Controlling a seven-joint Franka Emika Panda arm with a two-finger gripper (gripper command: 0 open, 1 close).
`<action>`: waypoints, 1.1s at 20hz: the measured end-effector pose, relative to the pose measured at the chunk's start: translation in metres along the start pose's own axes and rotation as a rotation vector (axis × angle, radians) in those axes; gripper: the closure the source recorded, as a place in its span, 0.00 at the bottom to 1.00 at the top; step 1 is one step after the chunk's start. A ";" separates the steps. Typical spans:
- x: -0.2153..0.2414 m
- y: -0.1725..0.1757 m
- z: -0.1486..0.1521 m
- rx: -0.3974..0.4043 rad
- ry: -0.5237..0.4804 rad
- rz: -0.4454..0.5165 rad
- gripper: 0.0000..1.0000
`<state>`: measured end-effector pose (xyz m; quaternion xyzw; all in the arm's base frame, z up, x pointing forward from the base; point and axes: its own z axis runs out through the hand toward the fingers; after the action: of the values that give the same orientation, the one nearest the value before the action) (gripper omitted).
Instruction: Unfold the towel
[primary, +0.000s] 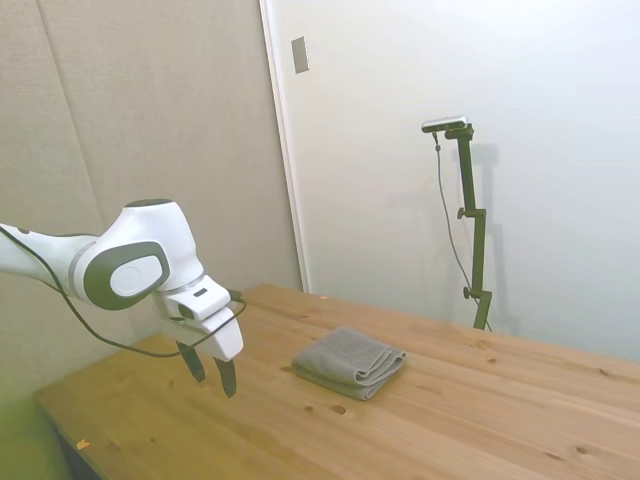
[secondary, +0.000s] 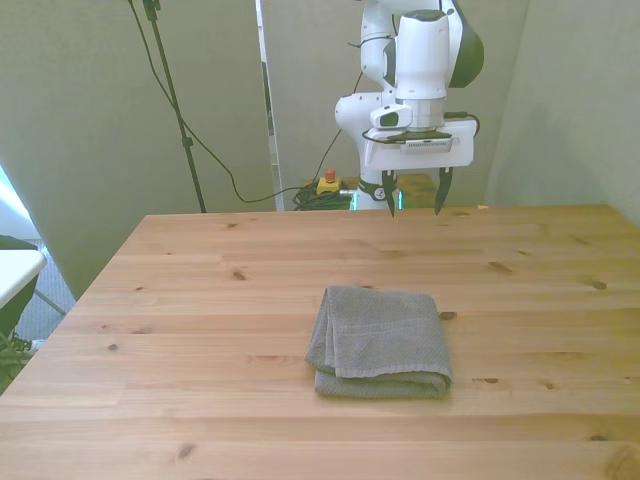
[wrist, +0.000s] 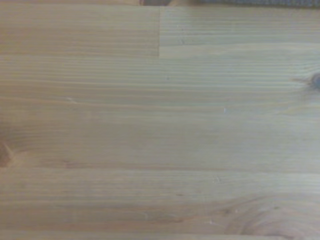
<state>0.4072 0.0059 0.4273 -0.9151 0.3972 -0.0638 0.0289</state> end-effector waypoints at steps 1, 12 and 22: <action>0.000 0.000 0.000 0.002 -0.002 0.001 0.00; 0.199 0.046 0.003 0.162 0.027 0.250 0.00; 0.246 0.041 0.049 0.361 -0.045 0.328 0.00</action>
<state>0.5507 -0.2015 0.3976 -0.8196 0.5218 -0.1078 0.2107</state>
